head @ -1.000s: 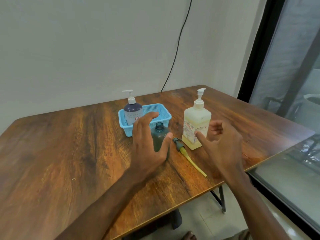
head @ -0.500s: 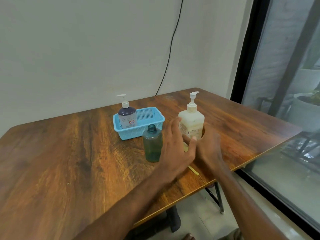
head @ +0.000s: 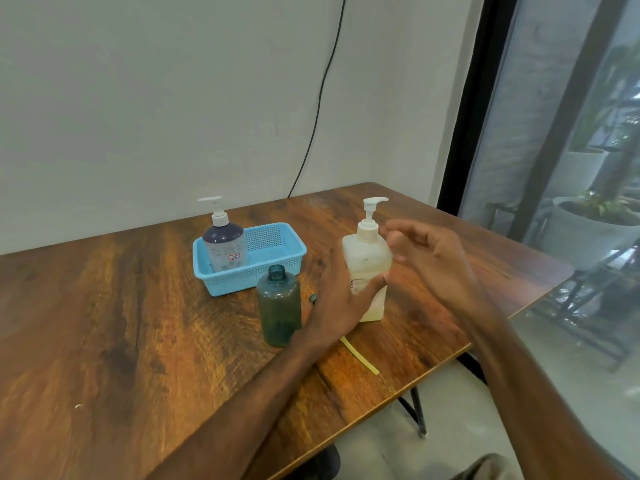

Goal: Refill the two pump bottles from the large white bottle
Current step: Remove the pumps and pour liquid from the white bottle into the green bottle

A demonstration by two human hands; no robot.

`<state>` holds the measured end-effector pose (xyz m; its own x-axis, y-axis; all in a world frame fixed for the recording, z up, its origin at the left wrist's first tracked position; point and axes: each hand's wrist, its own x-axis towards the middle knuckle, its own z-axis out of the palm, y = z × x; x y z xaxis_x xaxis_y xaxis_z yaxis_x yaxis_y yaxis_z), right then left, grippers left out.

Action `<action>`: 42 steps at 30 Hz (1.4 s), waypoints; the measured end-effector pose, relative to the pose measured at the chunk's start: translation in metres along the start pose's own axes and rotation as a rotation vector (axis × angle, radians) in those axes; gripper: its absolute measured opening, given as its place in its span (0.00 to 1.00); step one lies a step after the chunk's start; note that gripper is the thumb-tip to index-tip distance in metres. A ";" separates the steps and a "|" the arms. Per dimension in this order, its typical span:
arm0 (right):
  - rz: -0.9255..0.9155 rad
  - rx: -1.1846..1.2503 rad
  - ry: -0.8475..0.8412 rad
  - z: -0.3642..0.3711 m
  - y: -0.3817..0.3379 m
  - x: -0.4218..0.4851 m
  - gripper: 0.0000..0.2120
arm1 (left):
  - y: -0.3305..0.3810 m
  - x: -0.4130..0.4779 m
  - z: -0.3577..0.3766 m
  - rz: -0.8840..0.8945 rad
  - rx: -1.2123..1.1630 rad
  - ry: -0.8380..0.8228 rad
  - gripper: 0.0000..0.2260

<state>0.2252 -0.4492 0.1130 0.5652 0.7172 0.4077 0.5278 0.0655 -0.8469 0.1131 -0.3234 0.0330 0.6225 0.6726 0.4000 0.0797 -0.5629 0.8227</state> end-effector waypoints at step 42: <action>-0.114 -0.248 0.449 0.055 -0.010 0.012 0.23 | -0.011 0.005 -0.005 0.041 -0.077 -0.075 0.40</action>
<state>0.1920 -0.4033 0.1074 0.6830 0.3437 0.6445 0.7051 -0.0799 -0.7046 0.1113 -0.3113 0.0277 0.6811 0.6103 0.4045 -0.0052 -0.5484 0.8362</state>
